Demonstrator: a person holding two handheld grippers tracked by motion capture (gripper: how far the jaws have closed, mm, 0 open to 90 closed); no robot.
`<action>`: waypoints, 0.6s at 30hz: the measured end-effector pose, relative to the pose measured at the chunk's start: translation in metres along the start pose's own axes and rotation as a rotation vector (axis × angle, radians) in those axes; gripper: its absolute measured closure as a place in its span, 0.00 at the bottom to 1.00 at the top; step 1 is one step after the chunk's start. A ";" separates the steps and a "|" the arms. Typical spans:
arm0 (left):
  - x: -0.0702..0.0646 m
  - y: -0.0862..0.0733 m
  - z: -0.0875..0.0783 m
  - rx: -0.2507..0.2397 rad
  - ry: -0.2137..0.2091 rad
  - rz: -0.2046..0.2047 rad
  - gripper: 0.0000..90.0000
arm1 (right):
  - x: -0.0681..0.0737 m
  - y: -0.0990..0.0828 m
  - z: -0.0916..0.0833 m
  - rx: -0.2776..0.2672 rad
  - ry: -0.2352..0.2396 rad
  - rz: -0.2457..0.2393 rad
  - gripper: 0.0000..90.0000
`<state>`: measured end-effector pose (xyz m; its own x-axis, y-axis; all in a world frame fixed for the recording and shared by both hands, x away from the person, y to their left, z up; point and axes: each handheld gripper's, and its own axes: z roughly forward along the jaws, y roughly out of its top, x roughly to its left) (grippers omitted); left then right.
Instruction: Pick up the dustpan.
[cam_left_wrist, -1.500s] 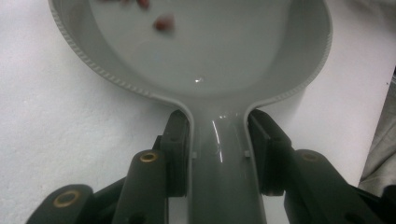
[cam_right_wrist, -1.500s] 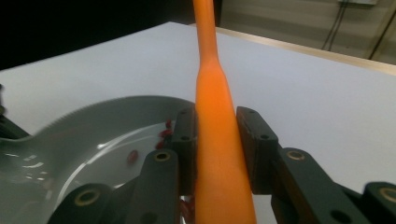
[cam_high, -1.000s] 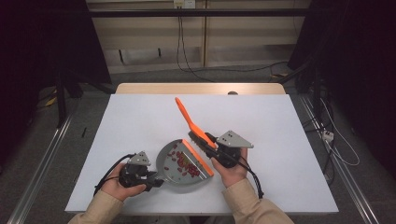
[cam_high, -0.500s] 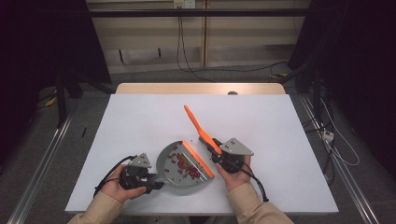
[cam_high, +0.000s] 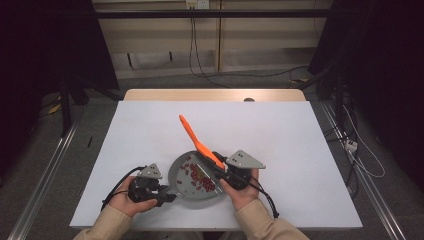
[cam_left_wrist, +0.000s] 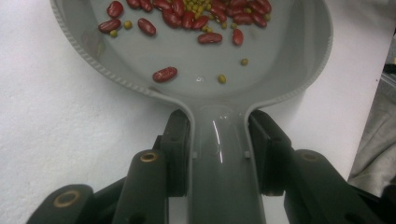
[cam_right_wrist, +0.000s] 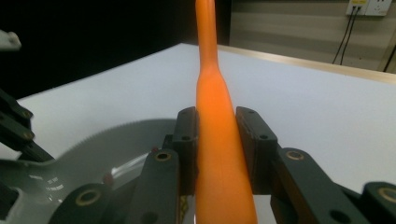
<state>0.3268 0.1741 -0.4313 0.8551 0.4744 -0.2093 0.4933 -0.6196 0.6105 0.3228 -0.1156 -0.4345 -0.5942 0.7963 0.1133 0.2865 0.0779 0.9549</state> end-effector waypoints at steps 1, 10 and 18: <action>0.001 0.000 -0.001 -0.001 -0.001 -0.001 0.70 | -0.002 0.003 0.000 -0.003 -0.003 0.003 0.79; 0.006 0.001 -0.002 0.001 0.002 -0.020 0.70 | -0.044 0.012 0.017 0.028 -0.106 -0.032 0.79; 0.009 0.002 0.000 0.007 0.005 -0.030 0.70 | -0.039 0.001 0.034 0.095 -0.067 -0.121 0.79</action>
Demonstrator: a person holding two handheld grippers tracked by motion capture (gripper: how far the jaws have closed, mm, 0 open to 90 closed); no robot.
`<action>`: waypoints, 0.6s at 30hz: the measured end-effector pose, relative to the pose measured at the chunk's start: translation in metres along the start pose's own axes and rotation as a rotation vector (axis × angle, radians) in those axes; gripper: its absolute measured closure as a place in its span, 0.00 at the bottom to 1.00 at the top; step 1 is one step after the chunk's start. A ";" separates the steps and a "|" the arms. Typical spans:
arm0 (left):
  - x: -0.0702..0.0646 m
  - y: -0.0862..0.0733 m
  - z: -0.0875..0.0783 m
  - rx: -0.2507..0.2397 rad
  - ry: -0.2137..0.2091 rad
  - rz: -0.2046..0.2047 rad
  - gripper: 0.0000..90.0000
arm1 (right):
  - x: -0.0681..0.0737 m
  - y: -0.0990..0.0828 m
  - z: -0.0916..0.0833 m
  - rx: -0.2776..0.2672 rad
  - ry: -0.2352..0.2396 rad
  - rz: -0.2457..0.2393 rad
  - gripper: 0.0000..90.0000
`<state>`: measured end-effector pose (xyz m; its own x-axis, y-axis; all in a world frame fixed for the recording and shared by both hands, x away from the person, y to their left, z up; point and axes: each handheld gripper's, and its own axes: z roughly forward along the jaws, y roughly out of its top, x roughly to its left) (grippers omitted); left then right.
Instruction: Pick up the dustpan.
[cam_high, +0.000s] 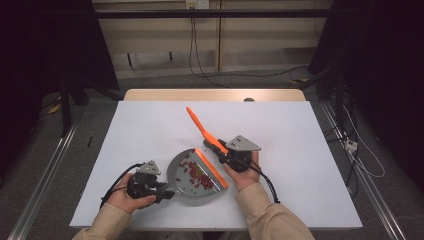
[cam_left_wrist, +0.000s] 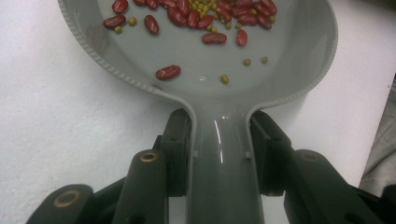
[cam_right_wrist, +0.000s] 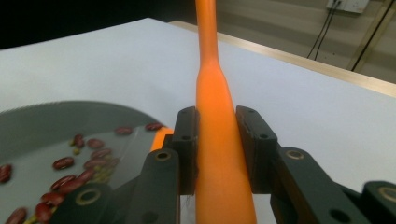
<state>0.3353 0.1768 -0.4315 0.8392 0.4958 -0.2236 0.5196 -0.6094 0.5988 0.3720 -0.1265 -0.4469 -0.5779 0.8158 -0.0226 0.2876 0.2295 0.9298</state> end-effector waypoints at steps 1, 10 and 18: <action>0.000 0.000 0.000 -0.001 -0.001 -0.001 0.70 | 0.003 -0.001 -0.002 -0.001 0.012 0.007 0.79; -0.001 -0.001 0.001 -0.003 0.002 -0.006 0.69 | 0.021 0.000 -0.023 -0.059 0.112 0.052 0.79; -0.001 -0.001 0.002 -0.013 0.010 -0.002 0.67 | 0.009 0.002 -0.033 -0.079 0.082 0.087 0.79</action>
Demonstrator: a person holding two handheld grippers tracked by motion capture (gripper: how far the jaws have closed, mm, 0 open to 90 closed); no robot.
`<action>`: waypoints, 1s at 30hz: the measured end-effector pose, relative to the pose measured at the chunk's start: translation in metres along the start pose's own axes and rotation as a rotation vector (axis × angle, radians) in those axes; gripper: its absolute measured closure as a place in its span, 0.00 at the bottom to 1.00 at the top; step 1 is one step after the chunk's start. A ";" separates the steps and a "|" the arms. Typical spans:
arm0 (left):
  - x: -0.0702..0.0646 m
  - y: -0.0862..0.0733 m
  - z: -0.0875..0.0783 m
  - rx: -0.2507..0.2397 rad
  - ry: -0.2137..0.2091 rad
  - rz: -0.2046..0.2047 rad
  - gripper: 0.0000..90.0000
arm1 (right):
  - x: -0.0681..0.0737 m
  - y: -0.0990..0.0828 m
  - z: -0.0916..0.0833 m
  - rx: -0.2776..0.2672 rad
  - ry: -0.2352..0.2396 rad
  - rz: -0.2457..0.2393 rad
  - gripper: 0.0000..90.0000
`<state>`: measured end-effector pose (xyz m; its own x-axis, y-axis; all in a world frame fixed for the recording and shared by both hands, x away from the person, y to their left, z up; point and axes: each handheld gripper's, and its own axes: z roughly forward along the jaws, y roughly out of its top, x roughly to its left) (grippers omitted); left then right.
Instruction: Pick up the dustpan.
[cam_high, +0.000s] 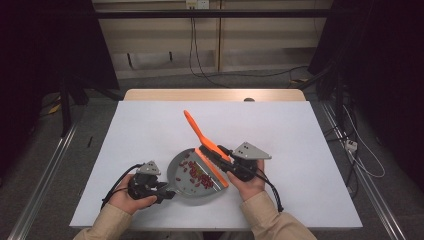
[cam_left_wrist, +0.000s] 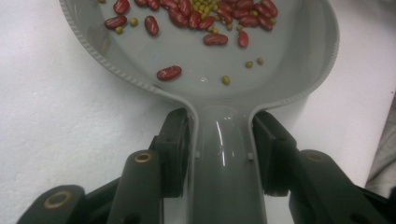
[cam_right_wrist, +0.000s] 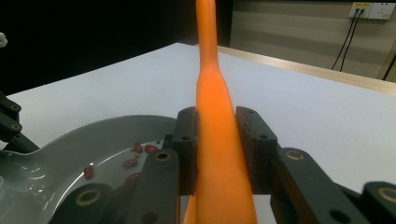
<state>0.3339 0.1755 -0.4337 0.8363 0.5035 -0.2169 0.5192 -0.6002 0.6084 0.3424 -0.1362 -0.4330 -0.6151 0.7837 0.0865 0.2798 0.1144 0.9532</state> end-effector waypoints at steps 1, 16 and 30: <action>-0.001 0.000 0.001 0.000 0.001 -0.001 0.67 | 0.000 0.000 0.000 0.000 -0.009 -0.002 0.79; -0.006 0.000 0.004 -0.017 0.035 0.018 0.70 | 0.012 -0.011 0.008 0.023 0.007 -0.021 0.79; -0.004 -0.005 0.002 -0.129 0.088 0.003 0.70 | -0.006 0.003 -0.012 -0.046 -0.019 0.013 0.79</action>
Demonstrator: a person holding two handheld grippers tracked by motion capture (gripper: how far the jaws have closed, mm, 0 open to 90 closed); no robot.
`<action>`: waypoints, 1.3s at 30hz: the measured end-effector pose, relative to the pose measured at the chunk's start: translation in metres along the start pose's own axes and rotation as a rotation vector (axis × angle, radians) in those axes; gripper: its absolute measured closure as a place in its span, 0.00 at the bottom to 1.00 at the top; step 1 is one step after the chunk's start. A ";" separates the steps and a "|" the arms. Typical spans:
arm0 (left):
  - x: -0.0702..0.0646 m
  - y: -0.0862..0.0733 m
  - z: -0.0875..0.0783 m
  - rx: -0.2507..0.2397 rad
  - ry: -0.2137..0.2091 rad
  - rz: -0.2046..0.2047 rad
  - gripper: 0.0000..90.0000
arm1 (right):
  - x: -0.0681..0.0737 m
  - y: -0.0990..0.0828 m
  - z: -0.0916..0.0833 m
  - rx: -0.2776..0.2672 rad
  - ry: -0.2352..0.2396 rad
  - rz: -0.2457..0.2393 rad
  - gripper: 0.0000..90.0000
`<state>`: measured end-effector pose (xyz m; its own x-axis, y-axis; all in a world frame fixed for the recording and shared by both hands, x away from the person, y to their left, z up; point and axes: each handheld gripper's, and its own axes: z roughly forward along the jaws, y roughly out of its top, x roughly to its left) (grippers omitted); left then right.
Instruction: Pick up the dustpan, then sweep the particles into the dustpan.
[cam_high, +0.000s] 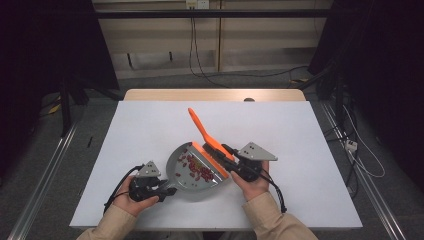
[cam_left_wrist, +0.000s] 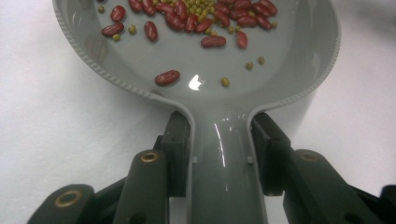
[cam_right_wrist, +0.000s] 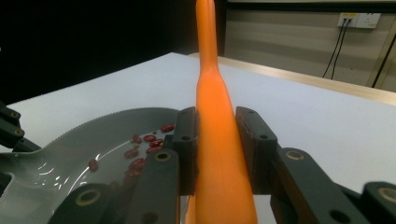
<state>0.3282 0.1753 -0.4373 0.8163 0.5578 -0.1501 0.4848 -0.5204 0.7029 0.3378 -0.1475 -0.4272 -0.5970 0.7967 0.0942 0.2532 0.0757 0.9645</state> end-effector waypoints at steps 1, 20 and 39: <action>0.001 0.000 -0.001 -0.006 0.002 0.003 0.70 | -0.002 0.001 -0.002 -0.003 -0.008 0.003 0.79; 0.010 -0.003 -0.014 -0.066 0.060 -0.053 0.70 | -0.020 0.003 -0.017 -0.005 -0.063 -0.001 0.79; 0.024 -0.009 -0.026 -0.097 0.132 -0.117 0.70 | -0.038 -0.001 -0.034 0.019 -0.113 0.015 0.79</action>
<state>0.3355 0.2101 -0.4287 0.7048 0.6941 -0.1463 0.5362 -0.3863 0.7505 0.3338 -0.1985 -0.4235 -0.5035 0.8604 0.0792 0.2769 0.0738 0.9580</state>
